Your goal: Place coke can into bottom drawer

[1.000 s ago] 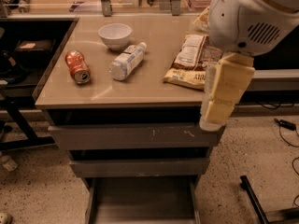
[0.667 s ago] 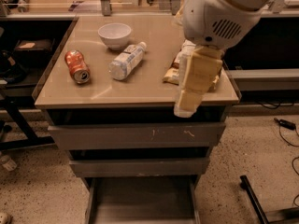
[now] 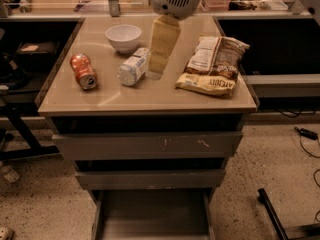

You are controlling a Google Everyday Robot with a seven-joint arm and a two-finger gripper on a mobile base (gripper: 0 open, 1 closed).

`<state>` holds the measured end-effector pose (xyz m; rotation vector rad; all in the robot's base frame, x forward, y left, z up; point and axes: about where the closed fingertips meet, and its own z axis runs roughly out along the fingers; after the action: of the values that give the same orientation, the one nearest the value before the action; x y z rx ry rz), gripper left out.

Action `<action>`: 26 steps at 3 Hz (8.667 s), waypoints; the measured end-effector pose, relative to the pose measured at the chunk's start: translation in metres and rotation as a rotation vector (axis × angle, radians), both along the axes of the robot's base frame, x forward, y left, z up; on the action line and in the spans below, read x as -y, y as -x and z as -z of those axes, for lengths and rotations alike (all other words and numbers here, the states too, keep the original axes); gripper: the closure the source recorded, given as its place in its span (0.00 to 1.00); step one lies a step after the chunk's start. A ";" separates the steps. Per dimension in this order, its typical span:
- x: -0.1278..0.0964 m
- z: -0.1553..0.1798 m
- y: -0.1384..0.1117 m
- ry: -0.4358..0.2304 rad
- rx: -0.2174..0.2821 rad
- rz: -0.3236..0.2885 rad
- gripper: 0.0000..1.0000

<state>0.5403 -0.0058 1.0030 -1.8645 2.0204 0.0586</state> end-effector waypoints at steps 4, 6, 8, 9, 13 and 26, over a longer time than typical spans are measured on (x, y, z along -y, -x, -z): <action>-0.103 0.044 -0.060 -0.066 -0.125 0.063 0.00; -0.147 0.067 -0.073 -0.089 -0.176 0.072 0.00; -0.184 0.080 -0.075 -0.090 -0.212 0.094 0.00; -0.189 0.085 -0.080 -0.096 -0.207 0.116 0.00; -0.226 0.112 -0.112 -0.114 -0.224 0.249 0.00; -0.167 0.105 0.015 0.019 -0.086 0.409 1.00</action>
Offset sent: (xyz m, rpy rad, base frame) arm 0.0447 0.0654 -0.0359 0.1418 0.0535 -0.0770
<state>0.5257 0.1617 0.8979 -1.4452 2.4273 0.0076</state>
